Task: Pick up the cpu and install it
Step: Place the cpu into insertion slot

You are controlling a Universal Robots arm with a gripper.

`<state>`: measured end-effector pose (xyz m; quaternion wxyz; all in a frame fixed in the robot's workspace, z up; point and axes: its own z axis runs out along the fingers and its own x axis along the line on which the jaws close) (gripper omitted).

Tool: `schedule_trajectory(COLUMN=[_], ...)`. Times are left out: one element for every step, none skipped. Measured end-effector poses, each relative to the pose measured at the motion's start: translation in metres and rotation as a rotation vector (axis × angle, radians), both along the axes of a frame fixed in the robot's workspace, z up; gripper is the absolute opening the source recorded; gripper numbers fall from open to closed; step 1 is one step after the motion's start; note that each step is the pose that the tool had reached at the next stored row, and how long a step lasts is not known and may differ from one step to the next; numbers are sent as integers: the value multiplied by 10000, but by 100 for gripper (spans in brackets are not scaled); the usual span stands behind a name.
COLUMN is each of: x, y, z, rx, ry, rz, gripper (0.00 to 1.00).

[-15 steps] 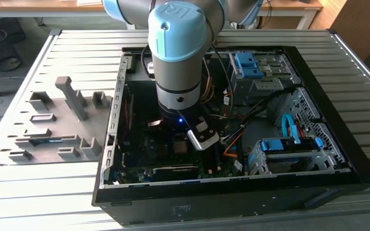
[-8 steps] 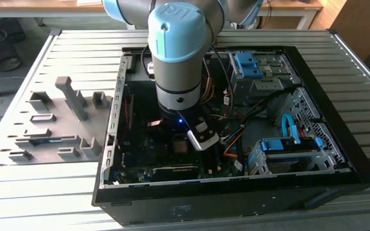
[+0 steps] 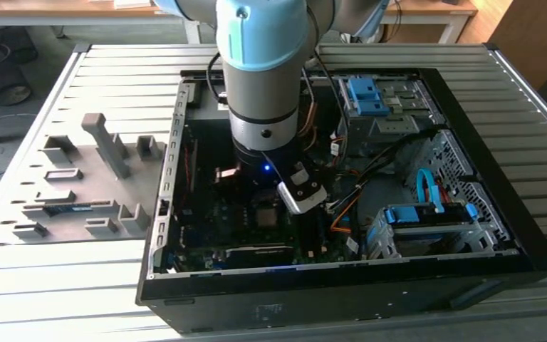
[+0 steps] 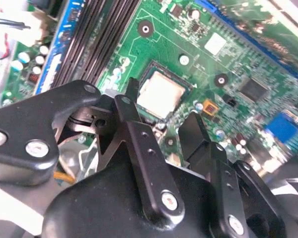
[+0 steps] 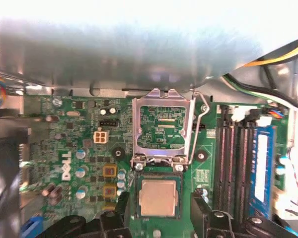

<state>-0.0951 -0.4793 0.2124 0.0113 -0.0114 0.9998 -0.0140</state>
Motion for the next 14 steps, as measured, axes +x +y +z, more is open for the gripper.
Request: schedule_trajectory(x=[0, 0, 0, 1, 1, 1, 0, 1, 6, 14, 29, 52, 82, 114], y=[0, 0, 2, 4, 5, 5, 5, 6, 6, 6, 7, 7, 7, 7], z=[45, 77, 89, 89, 89, 89, 89, 88, 87, 86, 85, 85, 84, 82], rx=[-1, -1, -2, 3, 2, 1, 1, 2, 6, 10, 10, 8, 9, 10], ry=[0, 0, 0, -1, -1, 3, 9, 15, 22, 31, 50, 87, 132, 176], rz=[0, 0, 0, 2, 2, 3, 4, 7, 14, 21, 27, 33, 39, 44], gripper=[60, 60, 60, 60, 60, 58, 58, 51, 45, 40, 40, 34, 28, 28])
